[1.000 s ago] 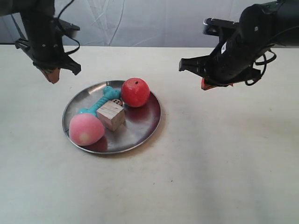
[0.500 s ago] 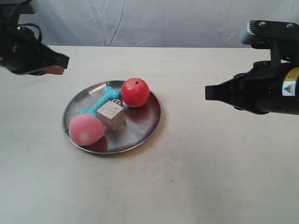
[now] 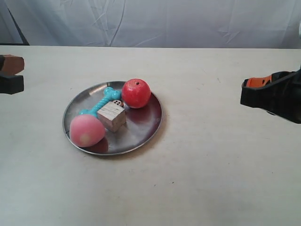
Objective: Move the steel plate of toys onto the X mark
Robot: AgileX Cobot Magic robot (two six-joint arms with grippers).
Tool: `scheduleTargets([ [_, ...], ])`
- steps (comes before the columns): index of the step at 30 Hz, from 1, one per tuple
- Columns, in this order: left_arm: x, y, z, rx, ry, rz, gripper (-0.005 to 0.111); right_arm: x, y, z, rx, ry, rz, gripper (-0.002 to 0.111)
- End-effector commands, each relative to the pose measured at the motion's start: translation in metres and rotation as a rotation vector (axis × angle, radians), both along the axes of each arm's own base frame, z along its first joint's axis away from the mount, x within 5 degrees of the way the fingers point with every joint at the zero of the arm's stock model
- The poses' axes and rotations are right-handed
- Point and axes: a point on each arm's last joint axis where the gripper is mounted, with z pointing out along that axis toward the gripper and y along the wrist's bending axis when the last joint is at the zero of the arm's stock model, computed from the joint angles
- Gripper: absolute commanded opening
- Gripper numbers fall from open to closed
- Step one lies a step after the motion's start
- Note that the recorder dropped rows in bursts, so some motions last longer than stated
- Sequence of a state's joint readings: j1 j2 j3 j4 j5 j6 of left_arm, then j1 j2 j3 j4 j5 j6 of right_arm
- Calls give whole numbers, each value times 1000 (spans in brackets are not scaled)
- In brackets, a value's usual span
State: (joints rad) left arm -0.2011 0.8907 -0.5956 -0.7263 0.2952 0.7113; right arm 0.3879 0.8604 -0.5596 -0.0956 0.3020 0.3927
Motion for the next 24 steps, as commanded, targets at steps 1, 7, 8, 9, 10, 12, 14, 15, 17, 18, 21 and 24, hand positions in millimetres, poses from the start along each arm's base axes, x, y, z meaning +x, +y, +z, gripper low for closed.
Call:
scheduleTargets([
  [1,-7,2,5,-2,-41,2,0,-1,0,0,-1,-8,4,0],
  [7,-8,3,6,29,-60,-5,0,-1,0,0,-1,-6,4,0],
  [8,-11,5,8,58,-94,0,0,-1,0,0,-1,-6,4,0],
  [9,-13,6,8,61,-110,8,0,-1,0,0,-1,-6,4,0],
  [10,-17,7,5,65,-114,10,0,-1,0,0,0,-8,4,0],
  [12,-27,11,-2,59,-140,34,0,-1,0,0,0,-8,4,0],
  [14,-38,21,-14,27,-205,124,0,-1,0,0,0,-8,4,0],
  [15,-43,27,-20,-4,-244,190,0,-1,0,0,0,-8,4,0],
  [17,-55,39,-34,-70,-305,316,0,-1,0,0,0,-8,4,0],
  [18,-59,43,-40,-82,-316,350,0,-1,0,0,0,-8,4,0],
  [21,-73,48,-59,-62,-349,374,0,-1,0,0,0,-8,4,0],
  [24,-81,46,-78,-34,-313,328,0,-1,0,0,0,-8,4,0],
])
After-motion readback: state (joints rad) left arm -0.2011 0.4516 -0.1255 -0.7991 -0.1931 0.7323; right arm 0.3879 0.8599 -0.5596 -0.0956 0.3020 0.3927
